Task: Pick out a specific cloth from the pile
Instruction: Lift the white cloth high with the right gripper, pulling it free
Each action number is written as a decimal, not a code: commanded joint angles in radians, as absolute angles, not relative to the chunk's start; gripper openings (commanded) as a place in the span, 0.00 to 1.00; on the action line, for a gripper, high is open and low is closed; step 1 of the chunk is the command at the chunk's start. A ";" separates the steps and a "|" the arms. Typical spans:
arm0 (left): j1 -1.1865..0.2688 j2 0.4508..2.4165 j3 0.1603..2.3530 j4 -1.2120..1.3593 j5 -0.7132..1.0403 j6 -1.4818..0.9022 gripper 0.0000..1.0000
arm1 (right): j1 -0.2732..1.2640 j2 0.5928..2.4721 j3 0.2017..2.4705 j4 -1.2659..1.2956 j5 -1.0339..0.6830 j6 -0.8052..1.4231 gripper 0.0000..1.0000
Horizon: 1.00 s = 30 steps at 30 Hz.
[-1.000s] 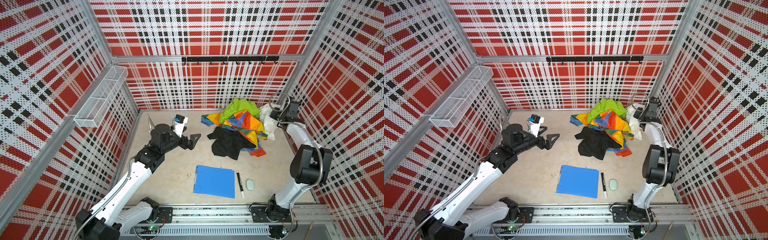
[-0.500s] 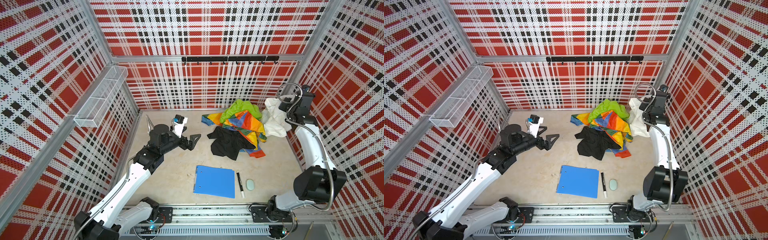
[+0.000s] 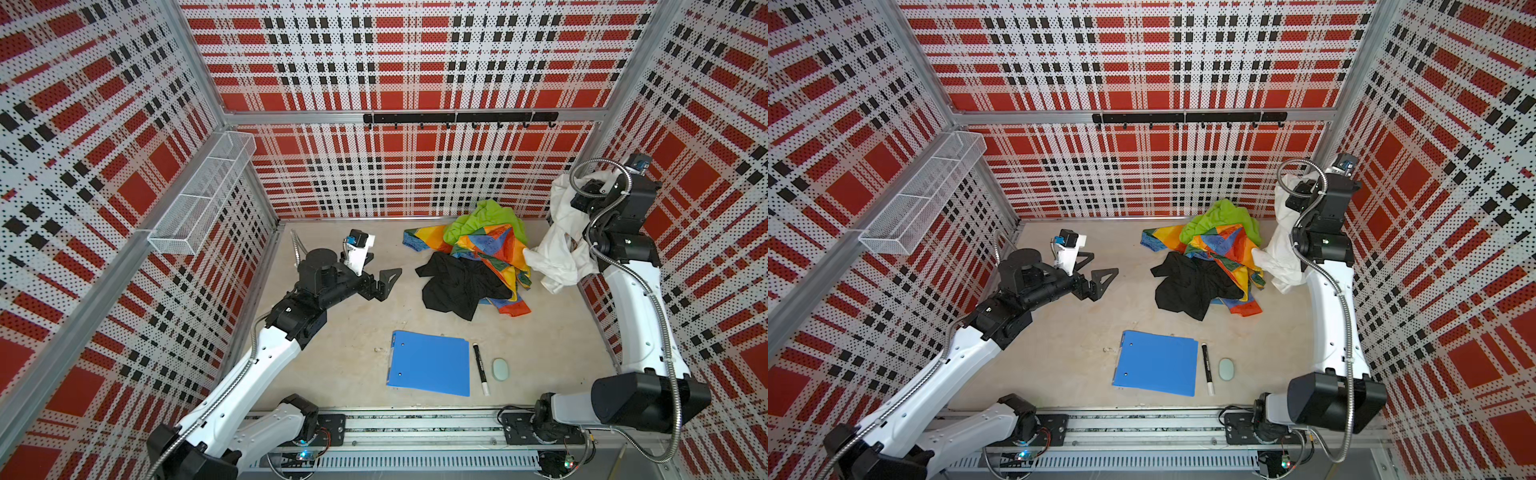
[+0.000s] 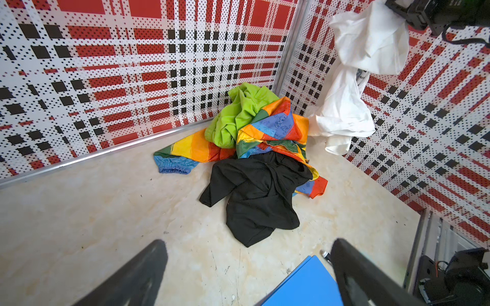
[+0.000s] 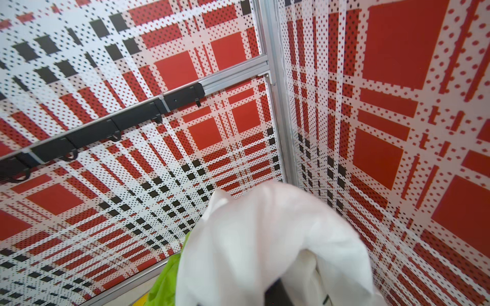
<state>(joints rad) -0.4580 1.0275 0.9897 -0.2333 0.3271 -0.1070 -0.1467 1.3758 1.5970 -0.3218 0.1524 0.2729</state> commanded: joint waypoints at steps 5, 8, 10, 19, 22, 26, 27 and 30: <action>-0.421 1.018 0.992 -0.205 0.384 -0.132 0.99 | -0.035 1.275 1.683 -0.146 0.145 0.198 0.00; -0.397 1.008 0.984 -0.181 0.440 -0.144 0.99 | 0.017 1.264 1.698 -0.127 0.136 0.181 0.00; -0.376 1.001 0.973 -0.153 0.483 -0.160 0.99 | 0.043 1.261 1.710 -0.114 0.117 0.187 0.00; -0.313 0.987 0.959 -0.110 0.535 -0.196 0.99 | 0.150 1.265 1.732 0.015 -0.097 0.309 0.00; -0.283 0.985 0.959 -0.106 0.544 -0.204 0.99 | 0.219 1.286 1.747 0.051 -0.137 0.333 0.00; -0.237 0.980 0.953 -0.087 0.568 -0.224 0.99 | 0.332 1.326 1.775 0.079 -0.155 0.330 0.00; -0.235 0.976 0.950 -0.079 0.570 -0.230 0.99 | 0.368 1.338 1.783 0.086 -0.155 0.323 0.00; -0.168 0.958 0.934 -0.051 0.573 -0.252 0.99 | 0.457 1.377 1.812 0.106 -0.161 0.311 0.00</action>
